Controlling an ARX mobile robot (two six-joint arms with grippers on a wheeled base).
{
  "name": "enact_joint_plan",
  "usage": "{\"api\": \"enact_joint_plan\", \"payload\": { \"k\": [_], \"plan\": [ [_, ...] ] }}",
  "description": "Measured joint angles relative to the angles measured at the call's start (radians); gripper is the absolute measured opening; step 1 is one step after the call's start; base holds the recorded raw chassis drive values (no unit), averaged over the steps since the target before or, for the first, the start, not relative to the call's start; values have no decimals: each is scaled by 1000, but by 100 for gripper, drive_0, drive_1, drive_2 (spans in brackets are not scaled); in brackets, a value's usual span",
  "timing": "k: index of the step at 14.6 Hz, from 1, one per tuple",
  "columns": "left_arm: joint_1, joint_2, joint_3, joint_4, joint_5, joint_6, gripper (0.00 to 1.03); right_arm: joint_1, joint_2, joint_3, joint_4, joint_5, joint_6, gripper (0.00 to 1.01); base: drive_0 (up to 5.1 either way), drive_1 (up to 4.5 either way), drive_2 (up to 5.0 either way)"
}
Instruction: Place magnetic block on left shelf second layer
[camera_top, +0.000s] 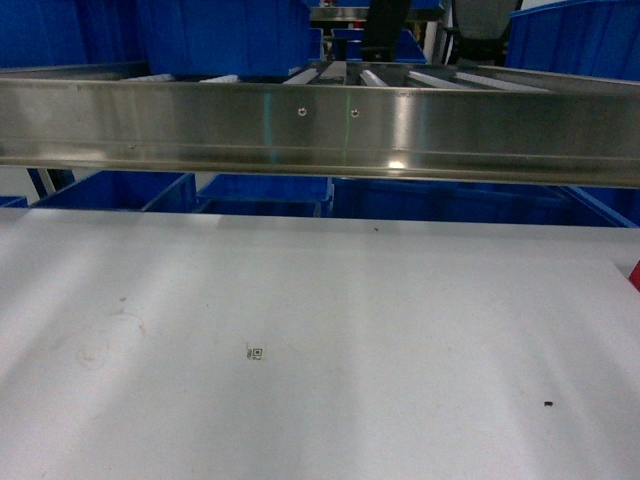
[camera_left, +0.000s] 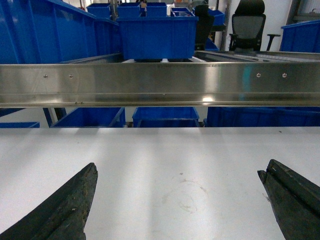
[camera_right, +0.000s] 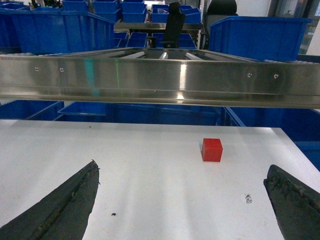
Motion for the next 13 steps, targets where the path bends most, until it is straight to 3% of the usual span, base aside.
{"api": "enact_joint_plan", "payload": {
  "k": [4,5,6,7,8,9,10,11,12,13],
  "plan": [
    [0,0,0,0,0,0,98,0,1,0,2,0,0,98,0,0,0],
    [0,0,0,0,0,0,98,-35,52,2,86,-32,-3,98,0,0,0],
    [0,0,0,0,0,0,98,-134,232,40,235,-43,2,98,0,0,0],
    [0,0,0,0,0,0,98,-196,522,178,428,-40,21,98,0,0,0],
    [0,0,0,0,0,0,98,-181,752,349,481,-37,36,98,0,0,0],
    [0,0,0,0,0,0,98,-155,967,512,437,-37,54,98,0,0,0],
    [0,0,0,0,0,0,98,-120,1197,669,437,9,39,98,0,0,0],
    [0,0,0,0,0,0,98,-102,1459,863,362,11,5,98,0,0,0],
    [0,0,0,0,0,0,98,-99,1587,962,379,35,-19,98,0,0,0],
    [0,0,0,0,0,0,98,-102,1593,963,374,35,-20,98,0,0,0]
  ]
}}
